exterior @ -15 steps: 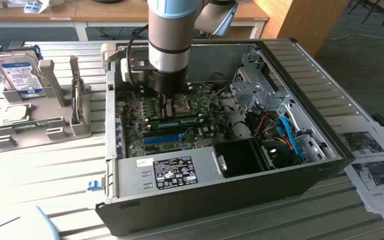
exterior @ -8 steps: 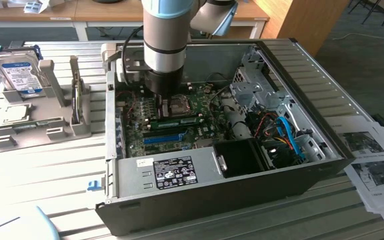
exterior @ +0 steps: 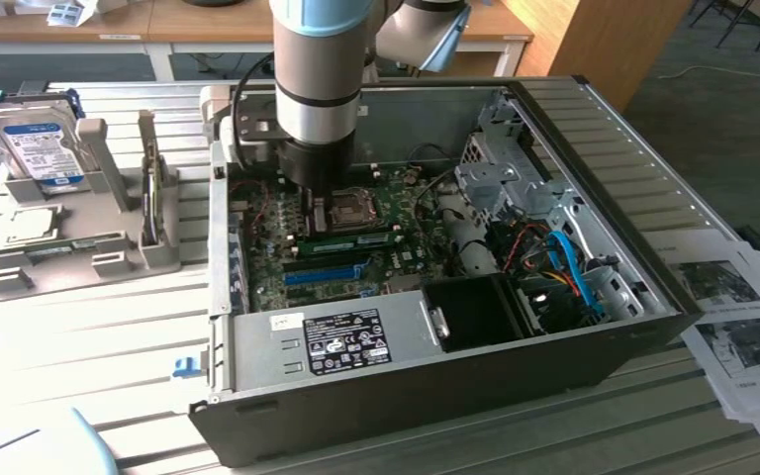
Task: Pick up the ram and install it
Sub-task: 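Press down the ram until it locks into place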
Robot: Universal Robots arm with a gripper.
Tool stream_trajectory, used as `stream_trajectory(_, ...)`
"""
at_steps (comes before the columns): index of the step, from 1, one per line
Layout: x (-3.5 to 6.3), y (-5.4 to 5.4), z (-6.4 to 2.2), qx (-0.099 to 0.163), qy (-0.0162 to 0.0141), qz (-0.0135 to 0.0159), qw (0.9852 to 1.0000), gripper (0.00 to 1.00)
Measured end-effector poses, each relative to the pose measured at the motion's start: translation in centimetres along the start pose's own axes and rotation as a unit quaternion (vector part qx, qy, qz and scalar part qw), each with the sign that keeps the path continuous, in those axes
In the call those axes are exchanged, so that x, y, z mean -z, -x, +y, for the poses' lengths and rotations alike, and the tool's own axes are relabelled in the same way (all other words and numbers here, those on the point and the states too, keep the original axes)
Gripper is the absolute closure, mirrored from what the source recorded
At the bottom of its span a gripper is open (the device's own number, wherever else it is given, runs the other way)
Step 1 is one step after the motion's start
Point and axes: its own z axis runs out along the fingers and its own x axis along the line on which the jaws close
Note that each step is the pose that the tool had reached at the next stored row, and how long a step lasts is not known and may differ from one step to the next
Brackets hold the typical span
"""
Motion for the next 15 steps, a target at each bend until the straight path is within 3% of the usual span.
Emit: stream_trajectory(15,-0.28,-0.02,0.05,0.0,0.0,0.0,1.0,0.91)
